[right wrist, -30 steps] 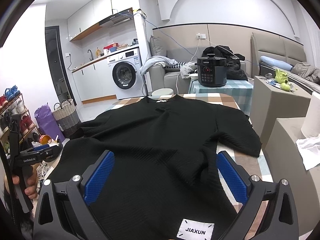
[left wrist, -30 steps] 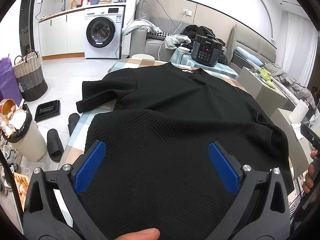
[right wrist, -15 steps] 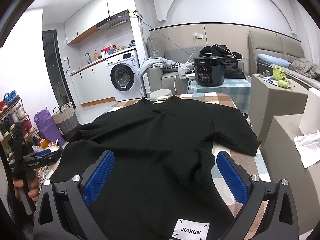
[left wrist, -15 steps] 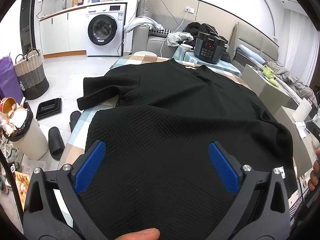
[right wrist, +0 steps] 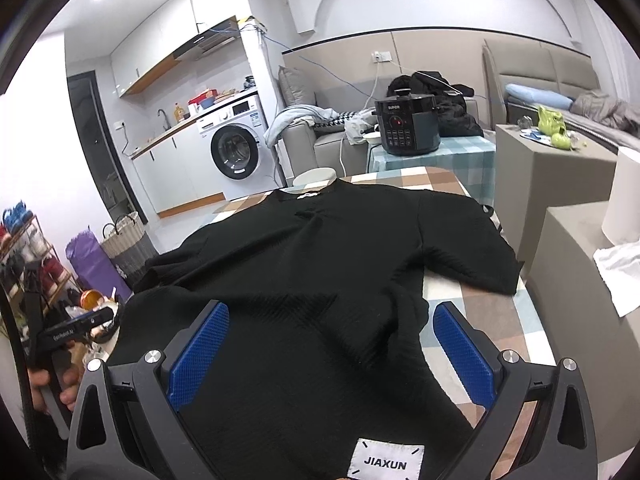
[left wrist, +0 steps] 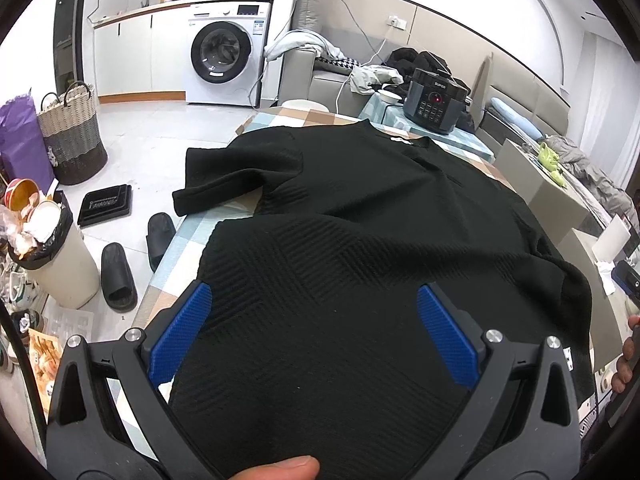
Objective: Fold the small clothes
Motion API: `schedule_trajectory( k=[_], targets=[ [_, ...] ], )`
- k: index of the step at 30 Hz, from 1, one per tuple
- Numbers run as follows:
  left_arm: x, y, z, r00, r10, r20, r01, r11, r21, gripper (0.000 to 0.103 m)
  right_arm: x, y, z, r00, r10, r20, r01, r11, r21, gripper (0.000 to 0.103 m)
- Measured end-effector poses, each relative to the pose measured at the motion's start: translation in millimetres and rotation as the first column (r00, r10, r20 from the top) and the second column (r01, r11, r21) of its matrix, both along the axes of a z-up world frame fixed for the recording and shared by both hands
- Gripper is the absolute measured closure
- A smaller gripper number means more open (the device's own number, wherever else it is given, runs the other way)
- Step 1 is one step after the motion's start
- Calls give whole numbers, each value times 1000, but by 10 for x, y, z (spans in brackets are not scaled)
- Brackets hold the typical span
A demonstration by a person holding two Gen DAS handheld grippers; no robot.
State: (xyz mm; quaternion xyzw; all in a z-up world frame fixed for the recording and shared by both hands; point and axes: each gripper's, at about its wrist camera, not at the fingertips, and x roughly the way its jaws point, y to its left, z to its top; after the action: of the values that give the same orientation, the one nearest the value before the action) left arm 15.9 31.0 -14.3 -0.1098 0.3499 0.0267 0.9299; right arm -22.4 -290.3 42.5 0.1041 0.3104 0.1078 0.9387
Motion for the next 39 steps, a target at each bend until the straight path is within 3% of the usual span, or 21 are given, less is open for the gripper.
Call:
schedule_trajectory(
  k=[9,16,32,39],
  targets=[
    [40,79,-28,1000,3,-8,-3,1000,-3,1,38,-115,24,999,-32,-11,33,998,55,0],
    [75,122,-103,1000,-7,-21,7,1000,5,1,150,-62,-128,998,-38,-55,37,999,-7,0],
    [496,226,-641,991,47,-126,-44,999,26,1,482,-35,-691,980,-16,-197,-17,987,-163,0],
    [670,431,-748,984,89,-153,-85,996,31,2,629,-221,-785,969,-32,-243,4,994,-113,0]
  ],
)
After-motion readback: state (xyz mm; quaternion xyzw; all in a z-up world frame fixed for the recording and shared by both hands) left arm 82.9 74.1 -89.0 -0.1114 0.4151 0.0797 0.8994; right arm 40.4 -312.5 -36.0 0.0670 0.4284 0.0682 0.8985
